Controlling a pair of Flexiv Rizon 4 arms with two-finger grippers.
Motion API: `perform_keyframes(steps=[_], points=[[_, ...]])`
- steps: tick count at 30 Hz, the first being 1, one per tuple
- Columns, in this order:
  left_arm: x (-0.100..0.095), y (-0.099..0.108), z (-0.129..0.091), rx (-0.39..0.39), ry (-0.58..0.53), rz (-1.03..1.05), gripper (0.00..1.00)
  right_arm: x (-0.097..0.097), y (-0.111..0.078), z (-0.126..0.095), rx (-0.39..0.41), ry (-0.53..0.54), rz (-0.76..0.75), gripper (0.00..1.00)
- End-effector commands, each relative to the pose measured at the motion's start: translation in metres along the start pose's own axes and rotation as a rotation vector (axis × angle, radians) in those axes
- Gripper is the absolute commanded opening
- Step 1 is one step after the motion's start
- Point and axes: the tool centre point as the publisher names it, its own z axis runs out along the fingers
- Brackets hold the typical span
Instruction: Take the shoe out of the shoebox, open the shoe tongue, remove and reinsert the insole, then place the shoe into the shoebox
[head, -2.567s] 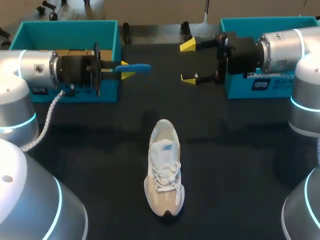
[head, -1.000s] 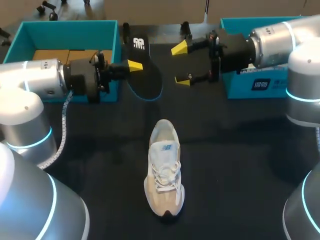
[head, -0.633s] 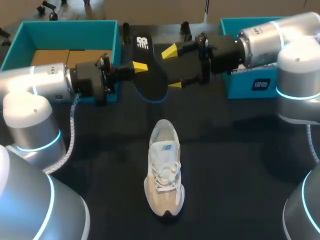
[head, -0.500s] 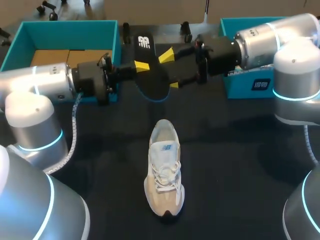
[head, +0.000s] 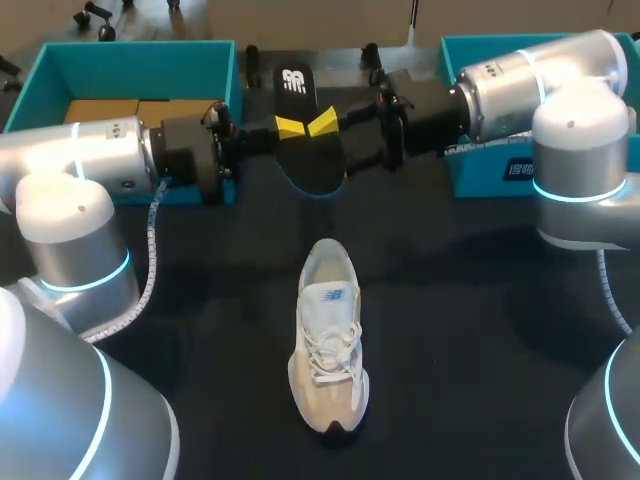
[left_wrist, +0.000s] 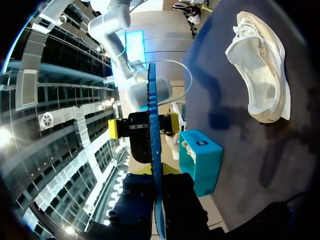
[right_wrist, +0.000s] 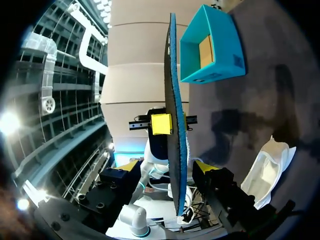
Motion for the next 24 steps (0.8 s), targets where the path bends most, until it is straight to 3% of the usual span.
perform_keyframes(steps=[1,24], points=[[0.0002,-0.0002,0.0010,-0.002,0.000,0.001,0.00,-0.0047,0.0071,0.0038,0.012,0.006,-0.003,0.50],[0.0002,-0.0002,0.0010,-0.002,0.000,0.001,0.00,-0.0046,0.0078,0.0117,0.018,-0.006,-0.035,0.28]])
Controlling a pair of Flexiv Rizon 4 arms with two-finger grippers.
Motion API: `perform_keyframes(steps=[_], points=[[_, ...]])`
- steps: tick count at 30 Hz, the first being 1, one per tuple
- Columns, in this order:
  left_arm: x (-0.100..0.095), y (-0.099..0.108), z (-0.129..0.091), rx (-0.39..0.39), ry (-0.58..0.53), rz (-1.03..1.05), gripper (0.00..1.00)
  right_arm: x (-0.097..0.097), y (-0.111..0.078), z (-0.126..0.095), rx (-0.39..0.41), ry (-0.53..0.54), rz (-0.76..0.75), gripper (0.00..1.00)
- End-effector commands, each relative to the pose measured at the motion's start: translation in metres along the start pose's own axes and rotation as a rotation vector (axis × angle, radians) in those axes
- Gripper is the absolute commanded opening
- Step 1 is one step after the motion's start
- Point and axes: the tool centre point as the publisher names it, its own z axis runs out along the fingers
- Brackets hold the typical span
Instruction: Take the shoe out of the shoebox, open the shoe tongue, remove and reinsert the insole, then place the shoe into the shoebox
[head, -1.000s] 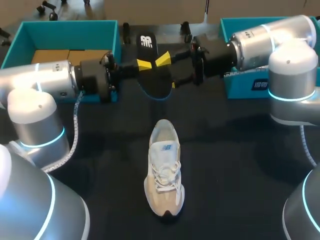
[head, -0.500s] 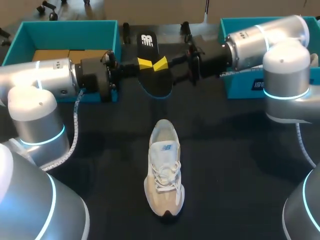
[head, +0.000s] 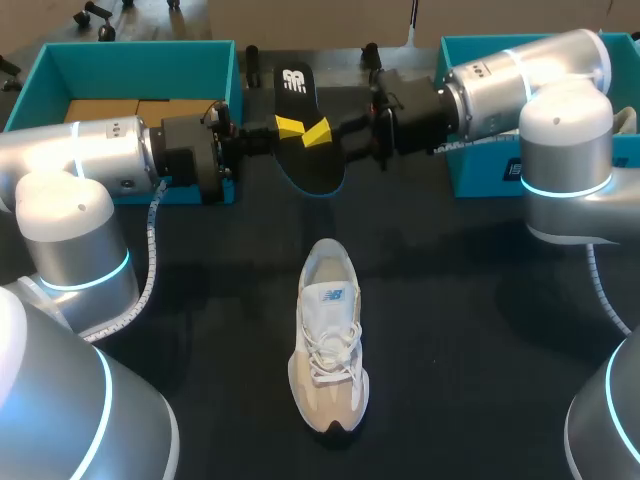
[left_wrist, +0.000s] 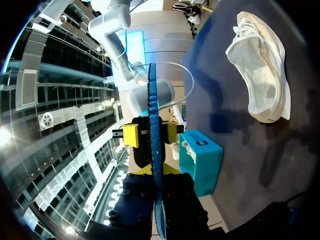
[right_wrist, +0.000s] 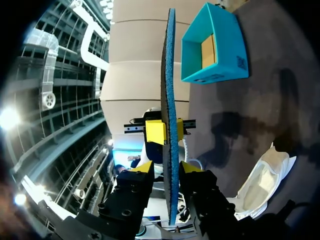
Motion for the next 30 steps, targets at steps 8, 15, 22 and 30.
perform_keyframes(steps=[8,15,22,30], points=[[0.0005,-0.0005,0.0009,-0.003,-0.002,0.002,0.00,0.0032,0.0021,0.0025,-0.006,-0.009,-0.010,0.24],[0.0005,-0.0005,0.0009,-0.003,-0.002,0.002,0.00,0.0014,0.0047,0.0021,-0.004,-0.005,-0.017,0.21],[0.0005,-0.0005,0.0009,-0.003,-0.002,0.002,0.00,-0.0013,0.0062,0.0001,-0.016,-0.001,-0.013,0.20],[0.0005,-0.0005,0.0009,-0.003,-0.002,0.002,0.00,-0.0031,0.0056,-0.0030,-0.036,0.002,-0.011,0.07]])
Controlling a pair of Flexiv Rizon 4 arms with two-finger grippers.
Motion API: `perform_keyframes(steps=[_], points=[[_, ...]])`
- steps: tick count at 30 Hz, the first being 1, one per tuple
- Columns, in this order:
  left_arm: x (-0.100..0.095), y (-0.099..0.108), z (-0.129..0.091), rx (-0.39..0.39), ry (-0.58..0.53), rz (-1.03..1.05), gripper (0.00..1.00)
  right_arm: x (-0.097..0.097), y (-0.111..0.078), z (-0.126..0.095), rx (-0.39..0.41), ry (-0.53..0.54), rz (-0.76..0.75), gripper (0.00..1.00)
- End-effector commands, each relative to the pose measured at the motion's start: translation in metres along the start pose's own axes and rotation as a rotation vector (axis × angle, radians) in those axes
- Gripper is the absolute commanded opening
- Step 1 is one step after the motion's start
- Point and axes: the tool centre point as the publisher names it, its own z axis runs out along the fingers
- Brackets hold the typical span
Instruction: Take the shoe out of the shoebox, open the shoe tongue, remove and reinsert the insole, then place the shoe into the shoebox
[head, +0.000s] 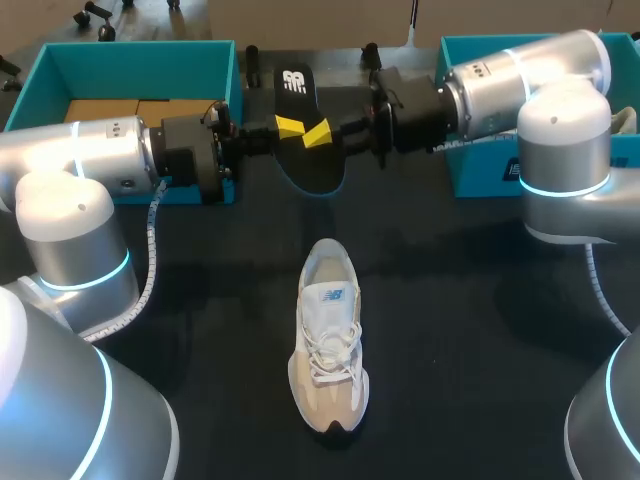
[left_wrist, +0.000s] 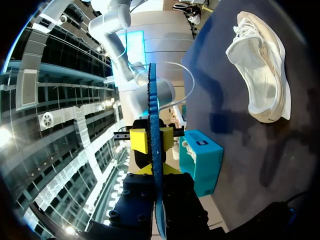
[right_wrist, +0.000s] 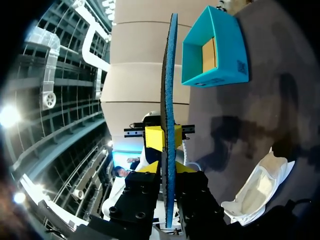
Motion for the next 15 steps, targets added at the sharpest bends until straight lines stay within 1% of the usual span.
perform_keyframes(steps=[1,3,9,10,11,12,15], points=[[0.001,-0.001,0.001,-0.003,-0.002,0.001,0.00,0.000,-0.003,-0.001,-0.012,0.002,0.000,0.04],[0.001,-0.001,0.001,-0.003,-0.002,0.001,0.00,-0.001,-0.002,-0.001,-0.015,0.002,-0.001,0.00],[0.001,-0.001,0.001,-0.003,-0.002,0.001,0.00,0.000,-0.001,-0.001,-0.032,-0.002,-0.016,0.00],[-0.001,-0.001,-0.001,0.001,-0.001,-0.007,0.32,-0.001,-0.001,-0.002,-0.035,-0.001,-0.018,0.00],[-0.002,-0.001,-0.003,0.001,-0.001,-0.009,0.78,-0.001,-0.002,-0.002,-0.041,0.000,-0.022,0.00],[-0.004,-0.002,-0.006,0.012,0.004,-0.019,1.00,-0.002,-0.003,-0.003,-0.048,0.001,-0.024,0.00],[-0.009,-0.005,-0.016,0.036,0.027,-0.026,1.00,-0.005,-0.006,-0.006,-0.069,0.004,-0.038,0.00]])
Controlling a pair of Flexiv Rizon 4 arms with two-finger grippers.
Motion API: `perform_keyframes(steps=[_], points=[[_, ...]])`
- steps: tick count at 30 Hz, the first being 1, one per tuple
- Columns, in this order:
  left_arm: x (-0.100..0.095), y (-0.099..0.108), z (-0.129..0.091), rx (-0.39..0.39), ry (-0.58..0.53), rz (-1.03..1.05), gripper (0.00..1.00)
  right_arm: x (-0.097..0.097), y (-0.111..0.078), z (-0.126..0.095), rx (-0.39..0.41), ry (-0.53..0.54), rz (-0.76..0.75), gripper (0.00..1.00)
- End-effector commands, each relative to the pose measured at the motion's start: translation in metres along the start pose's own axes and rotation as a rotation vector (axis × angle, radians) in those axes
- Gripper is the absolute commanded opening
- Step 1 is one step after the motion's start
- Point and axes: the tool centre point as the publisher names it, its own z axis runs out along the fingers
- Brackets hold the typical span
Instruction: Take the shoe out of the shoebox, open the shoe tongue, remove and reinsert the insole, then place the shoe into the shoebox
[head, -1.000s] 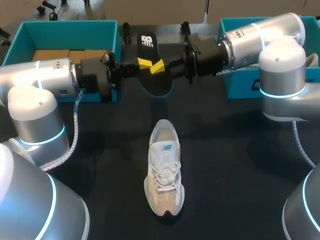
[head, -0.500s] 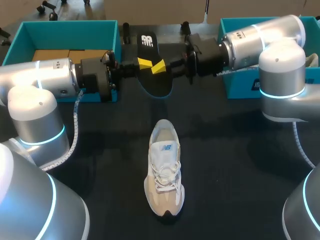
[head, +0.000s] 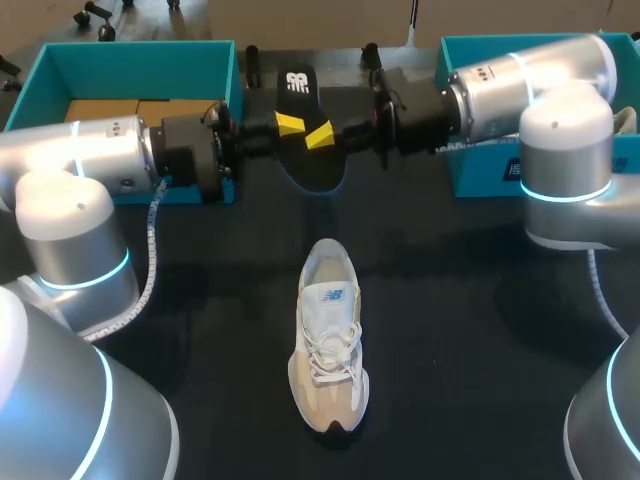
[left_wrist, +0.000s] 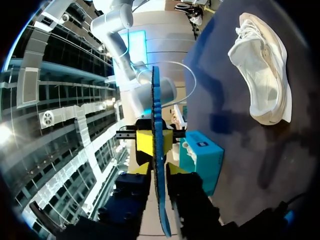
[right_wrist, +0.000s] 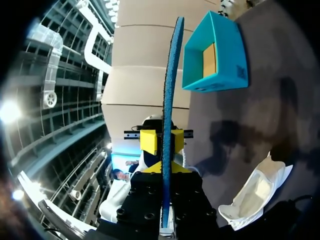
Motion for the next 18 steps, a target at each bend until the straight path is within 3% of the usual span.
perform_keyframes(steps=[1,8,10,11,18], points=[[-0.008,-0.003,-0.020,0.027,0.042,-0.017,1.00,-0.003,-0.010,-0.004,-0.035,0.004,-0.017,0.00],[-0.017,-0.005,-0.055,0.060,0.144,-0.055,1.00,-0.009,-0.016,-0.012,-0.054,0.012,-0.053,0.00],[-0.017,-0.006,-0.063,0.083,0.226,-0.045,1.00,-0.011,-0.016,-0.014,-0.055,0.014,-0.056,0.00],[-0.015,-0.007,-0.065,0.055,0.274,0.003,1.00,-0.012,-0.016,-0.015,-0.055,0.023,-0.062,0.00],[-0.015,-0.007,-0.065,0.055,0.274,0.003,1.00,-0.012,-0.016,-0.015,-0.055,0.023,-0.062,0.00]])
